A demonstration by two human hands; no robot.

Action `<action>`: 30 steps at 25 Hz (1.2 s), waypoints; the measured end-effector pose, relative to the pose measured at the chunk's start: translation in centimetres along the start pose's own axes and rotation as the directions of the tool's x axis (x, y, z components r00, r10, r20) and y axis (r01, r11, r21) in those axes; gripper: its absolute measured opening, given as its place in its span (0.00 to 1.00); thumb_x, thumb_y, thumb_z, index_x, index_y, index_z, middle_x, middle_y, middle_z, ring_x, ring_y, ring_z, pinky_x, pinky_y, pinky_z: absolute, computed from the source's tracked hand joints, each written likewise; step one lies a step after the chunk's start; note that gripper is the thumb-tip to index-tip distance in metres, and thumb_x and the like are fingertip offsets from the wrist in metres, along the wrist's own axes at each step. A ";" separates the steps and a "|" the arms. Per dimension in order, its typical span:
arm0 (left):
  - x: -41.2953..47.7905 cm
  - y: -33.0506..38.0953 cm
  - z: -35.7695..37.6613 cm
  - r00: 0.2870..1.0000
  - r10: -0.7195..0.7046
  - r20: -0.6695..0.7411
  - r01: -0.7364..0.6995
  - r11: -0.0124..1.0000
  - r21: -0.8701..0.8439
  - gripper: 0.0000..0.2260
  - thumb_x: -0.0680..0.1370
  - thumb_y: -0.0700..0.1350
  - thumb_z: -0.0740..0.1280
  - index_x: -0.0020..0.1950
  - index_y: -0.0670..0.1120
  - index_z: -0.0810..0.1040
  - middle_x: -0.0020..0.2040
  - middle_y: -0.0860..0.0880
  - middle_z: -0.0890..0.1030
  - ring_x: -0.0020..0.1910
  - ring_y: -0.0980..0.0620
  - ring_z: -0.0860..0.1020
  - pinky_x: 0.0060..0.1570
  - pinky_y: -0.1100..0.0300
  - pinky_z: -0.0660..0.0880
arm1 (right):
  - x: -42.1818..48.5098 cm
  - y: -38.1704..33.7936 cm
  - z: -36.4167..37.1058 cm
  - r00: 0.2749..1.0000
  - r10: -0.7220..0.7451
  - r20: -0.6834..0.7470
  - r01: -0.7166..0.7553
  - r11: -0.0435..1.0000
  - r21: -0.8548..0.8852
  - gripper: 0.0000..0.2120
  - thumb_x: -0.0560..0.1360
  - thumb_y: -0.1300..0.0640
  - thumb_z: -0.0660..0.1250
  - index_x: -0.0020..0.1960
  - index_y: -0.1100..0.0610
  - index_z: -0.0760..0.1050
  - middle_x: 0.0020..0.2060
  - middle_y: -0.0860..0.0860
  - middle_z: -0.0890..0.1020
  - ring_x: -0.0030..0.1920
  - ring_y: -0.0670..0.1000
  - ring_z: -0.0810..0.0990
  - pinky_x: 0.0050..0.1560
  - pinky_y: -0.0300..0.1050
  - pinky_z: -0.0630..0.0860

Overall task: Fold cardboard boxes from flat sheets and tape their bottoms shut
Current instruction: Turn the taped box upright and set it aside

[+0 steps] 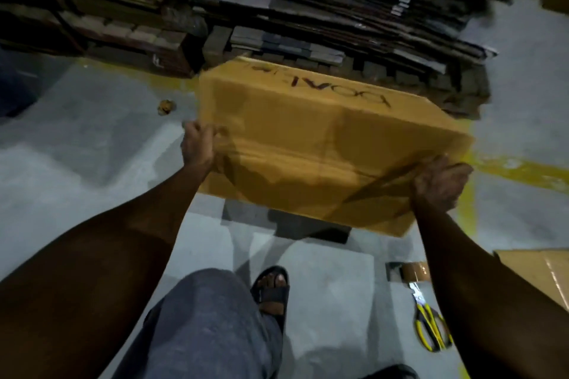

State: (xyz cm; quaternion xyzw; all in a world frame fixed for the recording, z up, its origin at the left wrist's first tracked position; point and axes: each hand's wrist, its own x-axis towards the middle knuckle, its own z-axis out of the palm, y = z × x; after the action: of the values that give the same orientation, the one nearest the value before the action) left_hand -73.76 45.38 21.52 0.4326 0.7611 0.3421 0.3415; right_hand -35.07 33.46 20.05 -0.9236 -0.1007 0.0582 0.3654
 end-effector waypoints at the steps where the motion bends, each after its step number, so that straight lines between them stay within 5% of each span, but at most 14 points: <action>1: -0.9 -1.3 -0.5 0.994 -0.110 -0.006 0.110 0.994 -0.020 0.15 0.80 0.51 0.57 0.62 0.44 0.67 0.63 0.38 0.74 0.61 0.38 0.73 0.60 0.45 0.71 | -0.6 1.4 -0.5 0.998 0.062 0.022 -0.062 0.998 0.007 0.25 0.81 0.41 0.51 0.67 0.59 0.66 0.64 0.61 0.74 0.64 0.62 0.73 0.61 0.59 0.68; 4: -1.5 -4.2 -2.0 0.969 -0.242 -0.040 0.245 0.957 0.155 0.20 0.81 0.54 0.54 0.66 0.42 0.70 0.63 0.37 0.74 0.60 0.38 0.74 0.57 0.47 0.71 | -1.8 3.8 -1.1 0.996 0.078 0.050 -0.077 0.997 -0.018 0.23 0.79 0.43 0.54 0.66 0.58 0.68 0.62 0.62 0.77 0.62 0.63 0.75 0.61 0.59 0.70; 8: 0.5 -2.7 -1.5 0.996 -0.051 0.067 0.018 0.907 0.421 0.20 0.78 0.53 0.64 0.66 0.42 0.72 0.61 0.40 0.77 0.58 0.38 0.76 0.55 0.48 0.74 | -1.2 2.5 0.3 0.946 -0.092 0.310 0.154 0.972 -0.180 0.26 0.80 0.45 0.57 0.70 0.61 0.64 0.65 0.64 0.73 0.63 0.66 0.73 0.62 0.60 0.69; 11: 2.0 -1.6 0.4 0.968 -0.176 0.180 0.113 0.942 0.317 0.25 0.76 0.54 0.66 0.68 0.43 0.67 0.63 0.39 0.74 0.60 0.37 0.74 0.58 0.46 0.74 | 0.0 1.4 1.6 0.933 -0.009 0.360 0.091 0.973 -0.212 0.30 0.79 0.41 0.57 0.70 0.63 0.63 0.66 0.64 0.71 0.65 0.67 0.71 0.64 0.62 0.67; 15: 2.4 -1.0 2.2 0.954 -0.275 0.120 0.229 0.925 0.303 0.30 0.74 0.59 0.65 0.70 0.45 0.64 0.65 0.41 0.68 0.62 0.39 0.69 0.61 0.46 0.69 | 0.8 1.3 2.3 0.954 0.123 0.273 -0.050 0.964 -0.259 0.37 0.72 0.34 0.59 0.69 0.61 0.66 0.66 0.61 0.73 0.65 0.65 0.70 0.66 0.63 0.64; 19: 1.7 1.1 2.3 0.983 -0.181 0.032 0.170 0.964 0.206 0.27 0.75 0.59 0.61 0.69 0.45 0.66 0.66 0.42 0.68 0.63 0.39 0.67 0.63 0.44 0.65 | 0.0 1.1 1.0 0.985 0.094 0.148 -0.059 0.972 -0.226 0.36 0.71 0.34 0.57 0.68 0.59 0.67 0.64 0.58 0.74 0.65 0.63 0.70 0.65 0.63 0.63; 23: 1.9 2.4 -0.1 0.999 -0.044 0.012 0.045 0.986 -0.158 0.25 0.69 0.56 0.60 0.64 0.48 0.71 0.63 0.45 0.73 0.60 0.42 0.71 0.62 0.42 0.68 | -0.5 -1.3 0.7 1.000 0.011 -0.011 -0.011 1.000 0.001 0.26 0.77 0.42 0.56 0.68 0.58 0.67 0.66 0.55 0.73 0.68 0.59 0.69 0.66 0.60 0.62; 26: 0.7 -0.1 -1.4 0.998 -0.049 0.026 0.054 0.975 -0.215 0.20 0.71 0.55 0.57 0.60 0.49 0.71 0.60 0.45 0.76 0.58 0.43 0.75 0.57 0.45 0.73 | -1.0 -0.8 0.4 0.995 0.047 0.089 -0.053 0.997 0.062 0.21 0.82 0.49 0.52 0.68 0.61 0.66 0.67 0.59 0.71 0.68 0.60 0.69 0.65 0.57 0.64; 30: -2.0 -4.6 -2.9 0.954 -0.297 -0.049 0.263 0.901 -0.346 0.14 0.80 0.52 0.55 0.56 0.47 0.75 0.59 0.43 0.76 0.59 0.45 0.74 0.57 0.54 0.71 | -2.4 3.4 -0.5 0.969 0.089 0.231 -0.073 0.995 -0.074 0.19 0.83 0.54 0.50 0.68 0.64 0.67 0.66 0.64 0.71 0.66 0.62 0.70 0.62 0.54 0.66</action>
State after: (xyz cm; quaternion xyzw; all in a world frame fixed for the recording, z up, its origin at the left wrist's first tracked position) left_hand -77.30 41.13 19.78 0.2365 0.7621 0.4353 0.4170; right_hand -36.83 30.18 18.14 -0.9250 -0.1070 0.1780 0.3181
